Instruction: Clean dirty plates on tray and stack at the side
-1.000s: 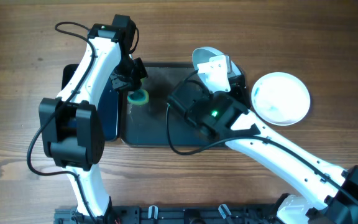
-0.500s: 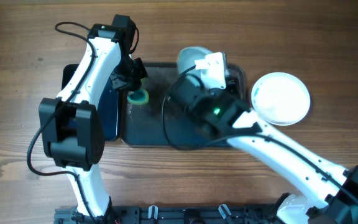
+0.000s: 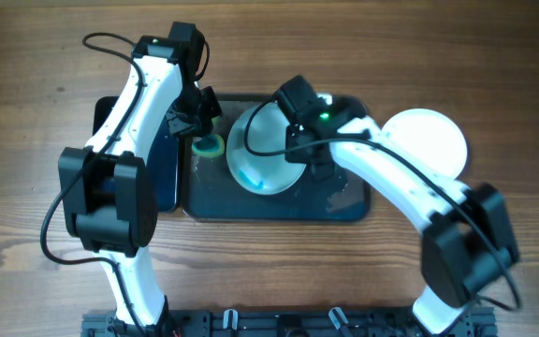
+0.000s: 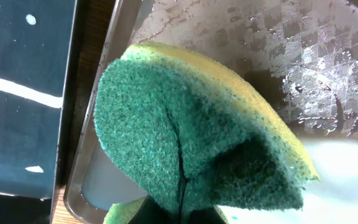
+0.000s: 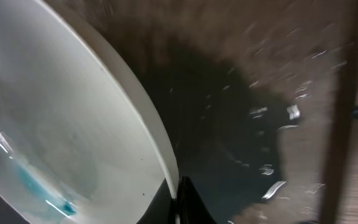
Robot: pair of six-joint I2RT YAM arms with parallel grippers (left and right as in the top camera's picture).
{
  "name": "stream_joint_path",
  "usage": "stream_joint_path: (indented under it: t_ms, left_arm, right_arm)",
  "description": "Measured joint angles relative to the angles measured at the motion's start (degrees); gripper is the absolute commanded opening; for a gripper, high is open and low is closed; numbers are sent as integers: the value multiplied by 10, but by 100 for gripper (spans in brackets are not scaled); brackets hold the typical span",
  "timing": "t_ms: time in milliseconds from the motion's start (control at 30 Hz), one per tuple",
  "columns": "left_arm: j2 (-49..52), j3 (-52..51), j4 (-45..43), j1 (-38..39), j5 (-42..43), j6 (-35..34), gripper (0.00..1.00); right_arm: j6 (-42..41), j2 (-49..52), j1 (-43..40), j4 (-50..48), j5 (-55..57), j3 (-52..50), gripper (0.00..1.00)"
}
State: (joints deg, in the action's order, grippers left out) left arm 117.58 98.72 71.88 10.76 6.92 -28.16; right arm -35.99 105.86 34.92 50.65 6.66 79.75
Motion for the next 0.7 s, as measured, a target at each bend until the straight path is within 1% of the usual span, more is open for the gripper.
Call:
stream_joint_path:
  t_ms: [100,200,233,267,333,433,567,600,667,700]
  left_arm:
    - [0,0,0,0,0,0,4]
    - [0,0,0,0,0,0,4]
    - [0,0,0,0,0,0,4]
    - [0,0,0,0,0,0,4]
    - [0,0,0,0,0,0,4]
    - [0,0,0,0,0,0,4]
    - [0,0,0,0,0,0,4]
    - [0,0,0,0,0,0,4]
    - [0,0,0,0,0,0,4]
    - [0,0,-1,0,0,0,4]
  right_arm:
    - [-4,38,0,-7,-28,0,6]
    - [-3,53,0,-10,-47,0,23]
    - [8,55,0,-14,-50,0,39]
    - [18,55,0,-18,-53,0,50]
    - [42,55,-2,-23,-57,0,57]
    - [98,55,-14,-39,-82,0,58]
    - [195,55,-57,-83,-145,0,57]
    - [221,55,-72,-92,-160,0,55]
    - [267,55,-98,-110,-184,0,48]
    - [281,56,-106,-115,-189,0,47]
